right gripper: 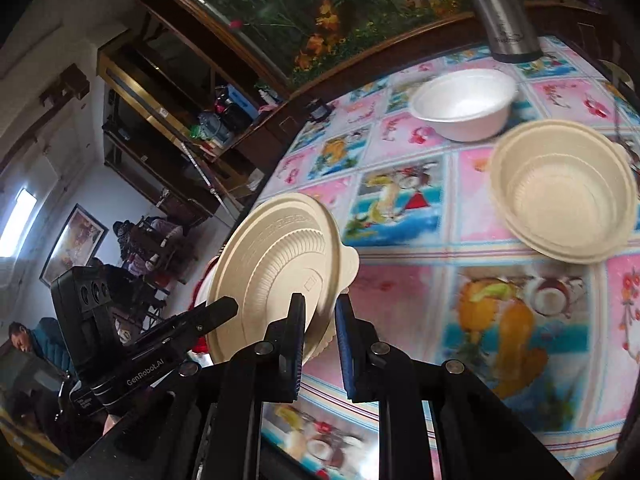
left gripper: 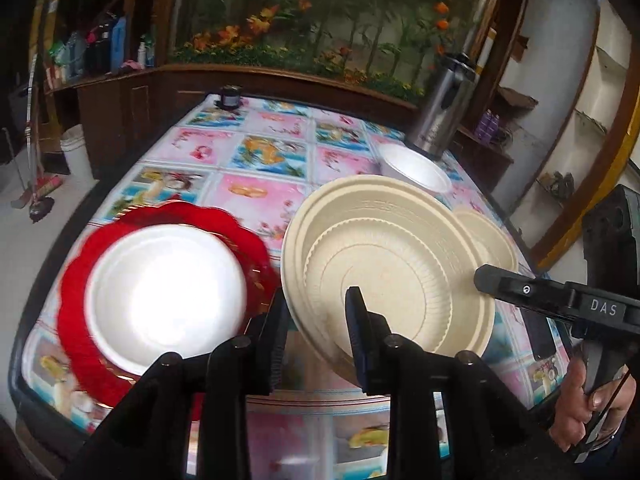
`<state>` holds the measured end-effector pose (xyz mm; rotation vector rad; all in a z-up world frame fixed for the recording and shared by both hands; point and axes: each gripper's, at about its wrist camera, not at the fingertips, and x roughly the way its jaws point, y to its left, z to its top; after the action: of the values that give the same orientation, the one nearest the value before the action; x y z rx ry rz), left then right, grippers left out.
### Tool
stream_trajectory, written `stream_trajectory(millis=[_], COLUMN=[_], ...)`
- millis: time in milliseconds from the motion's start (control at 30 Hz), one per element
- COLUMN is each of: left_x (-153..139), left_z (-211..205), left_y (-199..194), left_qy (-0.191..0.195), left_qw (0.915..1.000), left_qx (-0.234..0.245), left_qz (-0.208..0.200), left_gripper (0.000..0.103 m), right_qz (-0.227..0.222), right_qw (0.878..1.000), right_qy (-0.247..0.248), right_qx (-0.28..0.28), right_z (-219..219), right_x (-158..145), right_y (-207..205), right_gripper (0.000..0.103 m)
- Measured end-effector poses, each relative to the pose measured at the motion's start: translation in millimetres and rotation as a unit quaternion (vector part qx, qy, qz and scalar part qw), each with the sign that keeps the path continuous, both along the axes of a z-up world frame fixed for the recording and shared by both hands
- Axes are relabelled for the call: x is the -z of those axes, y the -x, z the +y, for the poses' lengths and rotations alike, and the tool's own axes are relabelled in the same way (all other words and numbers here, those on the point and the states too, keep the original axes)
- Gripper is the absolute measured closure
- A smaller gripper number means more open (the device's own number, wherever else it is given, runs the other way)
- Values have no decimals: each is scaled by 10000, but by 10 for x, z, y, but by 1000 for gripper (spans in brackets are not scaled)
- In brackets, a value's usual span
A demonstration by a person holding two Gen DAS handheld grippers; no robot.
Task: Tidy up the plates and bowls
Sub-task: 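Lower the beige plate onto the stack with the left tool and release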
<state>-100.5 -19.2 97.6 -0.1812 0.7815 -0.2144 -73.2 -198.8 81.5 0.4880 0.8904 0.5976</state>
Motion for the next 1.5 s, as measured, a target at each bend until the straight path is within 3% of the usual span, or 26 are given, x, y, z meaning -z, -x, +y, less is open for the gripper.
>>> stream_trajectory(millis=[300, 567, 767, 1233, 1500], left_x=[-54, 93, 246, 318, 322], left_z=[863, 1271, 1323, 1407, 1417], left_y=[60, 29, -29, -51, -37], left_qy=[230, 341, 423, 504, 507], left_qw=[9949, 9902, 9894, 9873, 9869], left_qx=[-978, -1355, -1380, -1483, -1512], left_qz=[-87, 41, 188, 257, 256], left_gripper=[74, 74, 74, 74, 72], right_qz=[51, 584, 750, 645, 575], right_qw=[9979, 9947, 9937, 9931, 9923], right_qy=[-121, -119, 3, 290, 356], right_qx=[-628, -840, -834, -935, -1041], right_z=[957, 1544, 1624, 1758, 1780], right_x=[-126, 187, 349, 351, 330], right_y=[-339, -634, -681, -698, -669], right_gripper=[86, 86, 86, 83, 72])
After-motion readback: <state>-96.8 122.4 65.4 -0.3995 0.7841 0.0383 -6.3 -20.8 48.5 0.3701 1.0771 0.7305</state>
